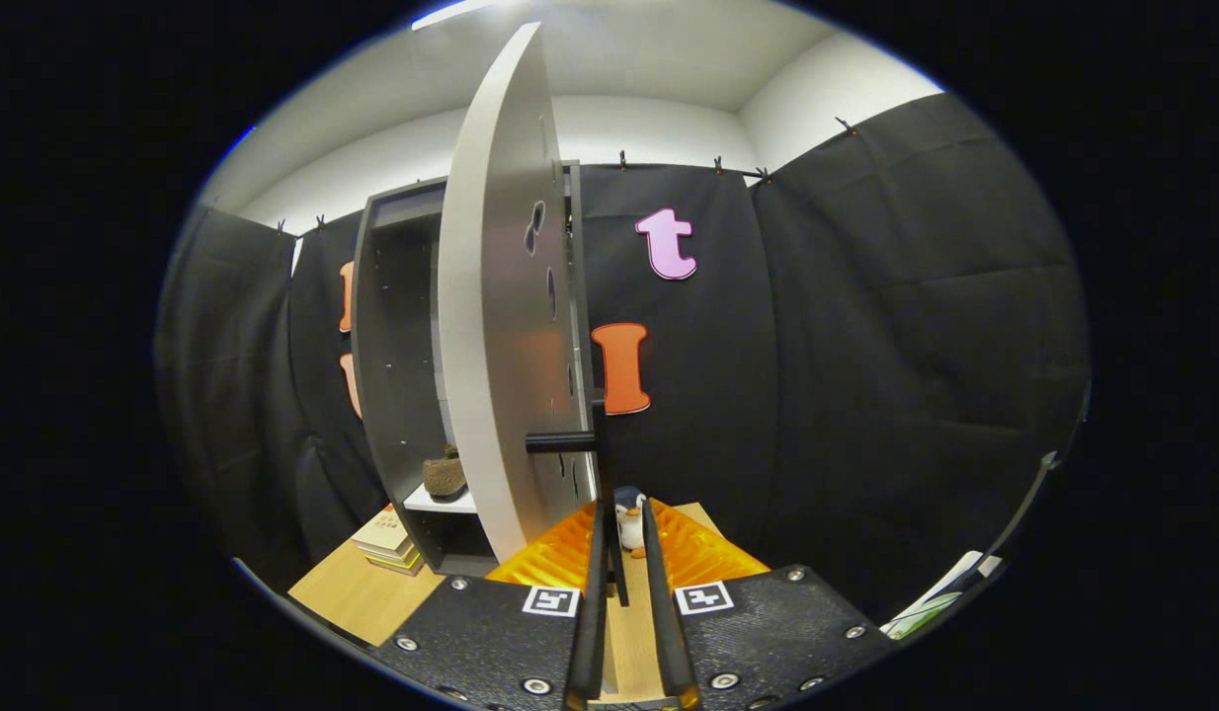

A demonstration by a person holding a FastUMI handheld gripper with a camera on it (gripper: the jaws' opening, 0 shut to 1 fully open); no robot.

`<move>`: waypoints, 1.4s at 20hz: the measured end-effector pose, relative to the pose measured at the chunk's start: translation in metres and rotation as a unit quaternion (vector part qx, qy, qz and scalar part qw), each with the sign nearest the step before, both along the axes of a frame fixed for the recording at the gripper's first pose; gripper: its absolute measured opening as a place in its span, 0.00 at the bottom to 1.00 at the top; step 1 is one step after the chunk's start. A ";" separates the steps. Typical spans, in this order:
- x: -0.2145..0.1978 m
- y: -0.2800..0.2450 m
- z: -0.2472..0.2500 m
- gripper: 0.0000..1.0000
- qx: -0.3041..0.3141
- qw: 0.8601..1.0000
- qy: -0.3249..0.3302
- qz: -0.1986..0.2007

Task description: Open the shoe cabinet door, grab the shoes and put them into the shoe cabinet, then close the shoe cabinet door.

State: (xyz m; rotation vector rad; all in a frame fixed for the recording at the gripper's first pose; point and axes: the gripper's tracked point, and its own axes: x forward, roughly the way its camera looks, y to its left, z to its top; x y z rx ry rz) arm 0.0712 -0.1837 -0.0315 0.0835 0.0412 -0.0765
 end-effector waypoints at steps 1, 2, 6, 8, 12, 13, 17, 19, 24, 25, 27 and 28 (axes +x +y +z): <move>0.000 -0.002 -0.001 0.22 -0.003 1.000 0.002 0.002; 0.001 -0.003 0.000 0.22 -0.006 1.000 0.002 0.002; 0.001 -0.001 -0.001 0.22 -0.009 1.000 0.005 0.008; -0.002 -0.003 -0.001 0.22 -0.014 1.000 0.007 0.004; -0.012 -0.016 -0.001 0.21 -0.028 0.999 0.011 -0.016; -0.013 -0.016 -0.001 0.22 -0.029 0.999 0.012 -0.020; -0.014 -0.016 -0.002 0.23 -0.025 0.999 0.021 -0.017; -0.018 -0.015 0.002 0.23 -0.031 0.999 0.020 -0.018; -0.046 -0.005 0.015 0.23 -0.039 0.999 0.010 -0.021; -0.050 -0.001 0.019 0.23 -0.037 0.999 0.007 -0.020; -0.054 0.006 0.025 0.24 -0.035 0.999 0.002 -0.020; -0.056 0.010 0.028 0.25 -0.035 0.999 -0.001 -0.021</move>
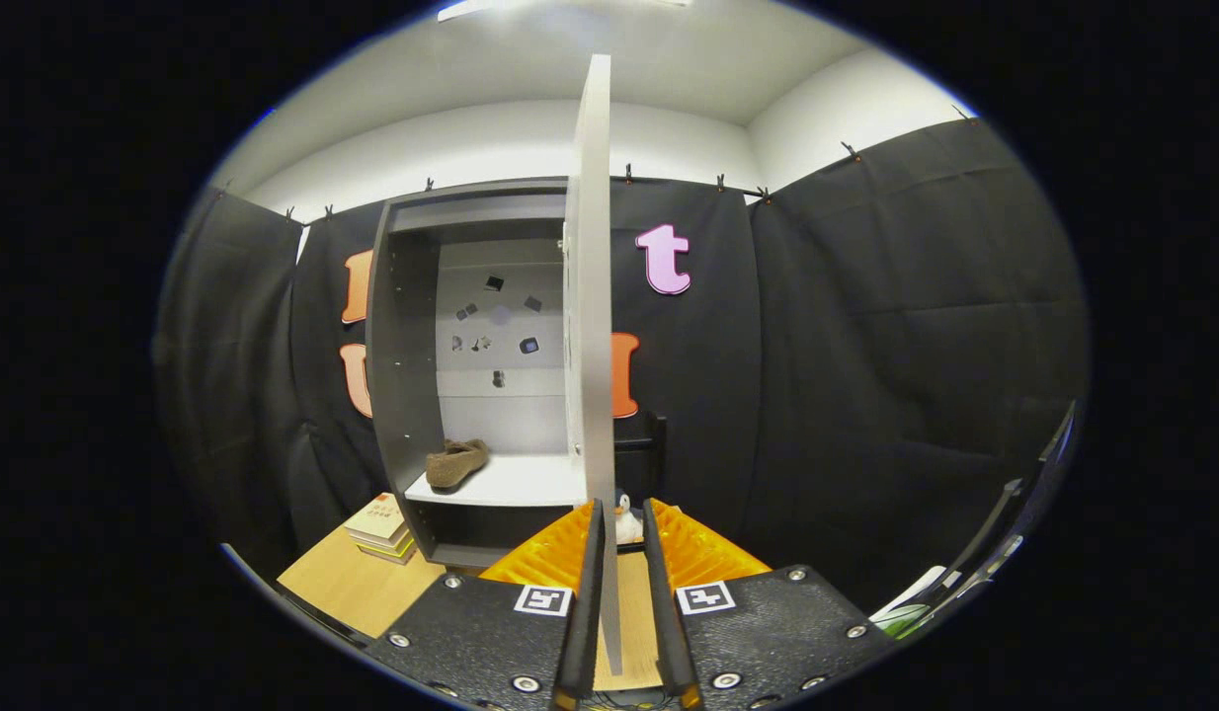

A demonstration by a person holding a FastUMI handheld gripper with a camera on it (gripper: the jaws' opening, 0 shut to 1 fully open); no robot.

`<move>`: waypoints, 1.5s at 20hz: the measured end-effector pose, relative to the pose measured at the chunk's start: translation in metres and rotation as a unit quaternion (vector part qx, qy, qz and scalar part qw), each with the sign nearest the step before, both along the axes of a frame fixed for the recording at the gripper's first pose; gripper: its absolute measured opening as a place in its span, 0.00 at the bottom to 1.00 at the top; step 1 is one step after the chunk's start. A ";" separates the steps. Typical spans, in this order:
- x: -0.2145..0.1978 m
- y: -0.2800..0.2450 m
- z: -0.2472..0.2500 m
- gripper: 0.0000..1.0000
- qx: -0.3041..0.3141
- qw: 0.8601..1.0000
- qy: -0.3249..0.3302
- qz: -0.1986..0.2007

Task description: Open the shoe cabinet door, grab the shoes and put them into the shoe cabinet, then close the shoe cabinet door.

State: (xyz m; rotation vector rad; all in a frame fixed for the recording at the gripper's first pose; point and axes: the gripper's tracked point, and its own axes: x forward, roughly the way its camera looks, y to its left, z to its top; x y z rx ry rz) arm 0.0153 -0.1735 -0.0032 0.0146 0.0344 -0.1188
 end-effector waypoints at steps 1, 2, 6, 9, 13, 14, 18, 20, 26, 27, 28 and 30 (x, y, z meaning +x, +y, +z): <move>-0.003 0.004 0.003 0.26 0.001 1.000 -0.003 0.000; -0.005 0.010 0.007 0.27 0.004 1.000 -0.007 0.004; -0.013 0.032 0.018 0.33 0.004 1.000 -0.023 0.013; -0.018 0.048 0.032 0.40 0.013 0.999 -0.041 0.018; -0.021 0.073 0.046 0.56 0.016 0.998 -0.058 0.026; -0.021 0.082 0.046 0.59 0.015 0.998 -0.056 0.031; -0.023 0.105 0.041 0.72 0.007 0.998 -0.049 0.045; -0.025 0.117 0.041 0.75 0.004 0.998 -0.049 0.049; -0.020 0.155 0.050 0.80 0.001 0.996 -0.067 0.057; -0.020 0.160 0.048 0.81 -0.002 0.996 -0.066 0.056; -0.019 0.166 0.048 0.82 -0.004 0.996 -0.067 0.057; -0.017 0.177 0.045 0.83 -0.007 0.996 -0.065 0.063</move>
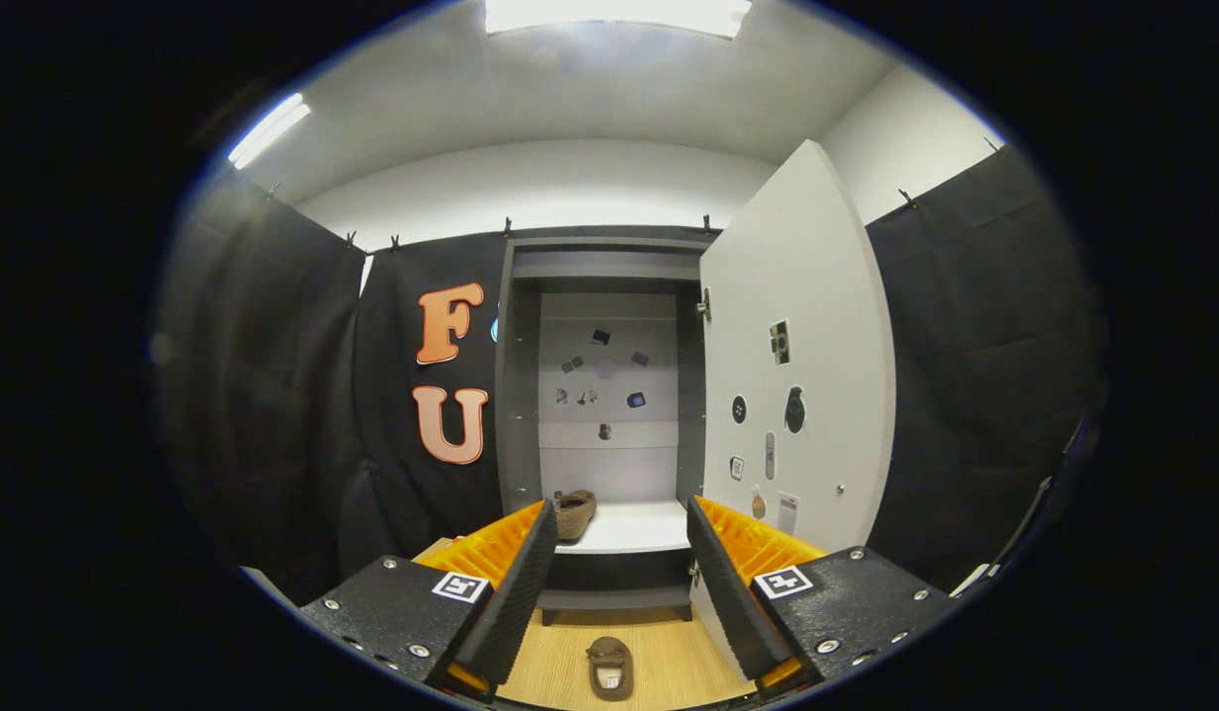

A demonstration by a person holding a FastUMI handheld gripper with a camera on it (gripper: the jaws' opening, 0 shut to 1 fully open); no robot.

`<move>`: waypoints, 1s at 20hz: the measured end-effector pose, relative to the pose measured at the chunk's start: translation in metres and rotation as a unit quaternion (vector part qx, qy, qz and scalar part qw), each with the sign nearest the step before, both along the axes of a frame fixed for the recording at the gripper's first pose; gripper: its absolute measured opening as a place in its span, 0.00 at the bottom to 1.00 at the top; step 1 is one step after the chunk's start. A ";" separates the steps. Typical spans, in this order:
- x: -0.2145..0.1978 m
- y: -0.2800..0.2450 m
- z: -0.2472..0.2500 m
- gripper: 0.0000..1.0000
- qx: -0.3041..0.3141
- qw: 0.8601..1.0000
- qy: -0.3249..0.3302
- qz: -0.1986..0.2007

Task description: Open the shoe cabinet door, grab the shoes and put them into the shoe cabinet, then close the shoe cabinet door.

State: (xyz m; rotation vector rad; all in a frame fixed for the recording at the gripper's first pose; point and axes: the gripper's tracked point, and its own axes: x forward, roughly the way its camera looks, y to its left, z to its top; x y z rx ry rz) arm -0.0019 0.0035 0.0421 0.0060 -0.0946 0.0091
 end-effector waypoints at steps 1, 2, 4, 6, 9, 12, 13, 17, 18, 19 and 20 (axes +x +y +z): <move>0.001 0.003 -0.002 0.83 -0.001 1.000 0.002 0.000; 0.001 0.006 -0.002 0.84 -0.003 1.000 0.004 -0.001; 0.000 0.009 -0.001 0.85 -0.008 1.000 0.000 -0.002; 0.002 0.013 0.000 0.85 -0.014 1.000 -0.001 -0.004; 0.004 0.016 -0.002 0.85 -0.018 1.000 -0.001 -0.007; 0.005 0.016 -0.005 0.86 -0.019 1.000 0.003 -0.007; 0.005 0.016 -0.006 0.86 -0.019 1.000 0.006 -0.007; 0.005 0.017 -0.010 0.86 -0.019 1.000 0.010 -0.005; 0.007 0.017 -0.010 0.86 -0.020 1.000 0.010 -0.005; 0.007 0.016 -0.012 0.86 -0.021 1.000 0.012 -0.005; 0.008 0.016 -0.013 0.86 -0.021 1.000 0.013 -0.004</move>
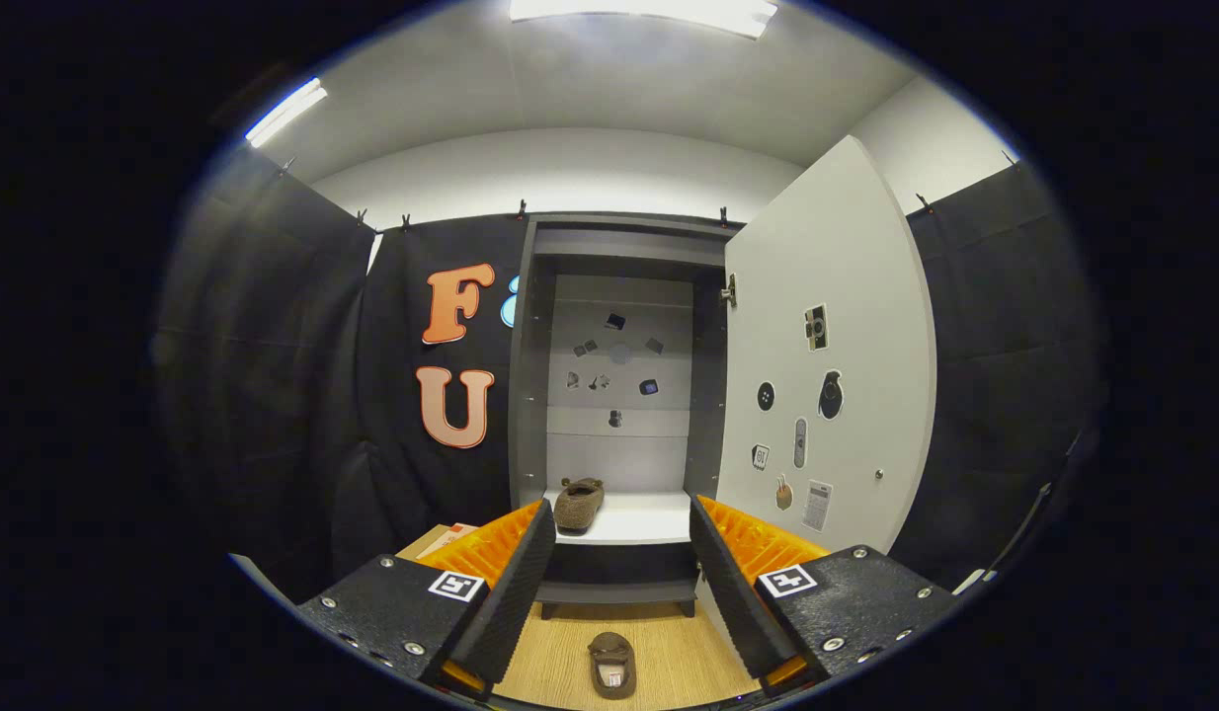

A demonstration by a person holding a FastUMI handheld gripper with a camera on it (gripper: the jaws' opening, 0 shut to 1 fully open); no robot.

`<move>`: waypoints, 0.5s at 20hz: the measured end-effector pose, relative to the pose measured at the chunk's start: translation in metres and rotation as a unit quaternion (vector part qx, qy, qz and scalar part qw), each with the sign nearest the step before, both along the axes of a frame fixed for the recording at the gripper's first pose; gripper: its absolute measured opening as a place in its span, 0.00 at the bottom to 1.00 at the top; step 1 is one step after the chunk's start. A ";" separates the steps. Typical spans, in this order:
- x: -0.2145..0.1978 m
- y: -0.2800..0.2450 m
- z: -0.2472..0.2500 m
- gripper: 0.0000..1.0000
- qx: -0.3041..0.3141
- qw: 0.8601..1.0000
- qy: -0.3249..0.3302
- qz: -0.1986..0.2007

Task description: Open the shoe cabinet door, grab the shoes and put them into the shoe cabinet, then close the shoe cabinet door.

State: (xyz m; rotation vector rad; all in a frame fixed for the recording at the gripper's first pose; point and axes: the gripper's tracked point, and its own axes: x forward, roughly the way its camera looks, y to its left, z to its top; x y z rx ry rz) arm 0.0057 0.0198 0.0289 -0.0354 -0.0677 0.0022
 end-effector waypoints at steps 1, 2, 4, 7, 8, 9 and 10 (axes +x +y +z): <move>0.000 0.001 0.000 0.86 0.001 1.000 0.001 0.001; 0.000 0.001 -0.001 0.86 0.001 1.000 0.002 0.003; 0.001 0.000 -0.004 0.86 0.000 1.000 0.003 0.005; 0.004 0.004 -0.008 0.86 0.005 1.000 0.005 0.010; 0.005 0.004 -0.008 0.86 0.005 1.000 0.003 0.009; 0.005 0.004 -0.009 0.86 0.005 1.000 0.005 0.010; 0.005 0.004 -0.010 0.86 0.005 1.000 0.005 0.010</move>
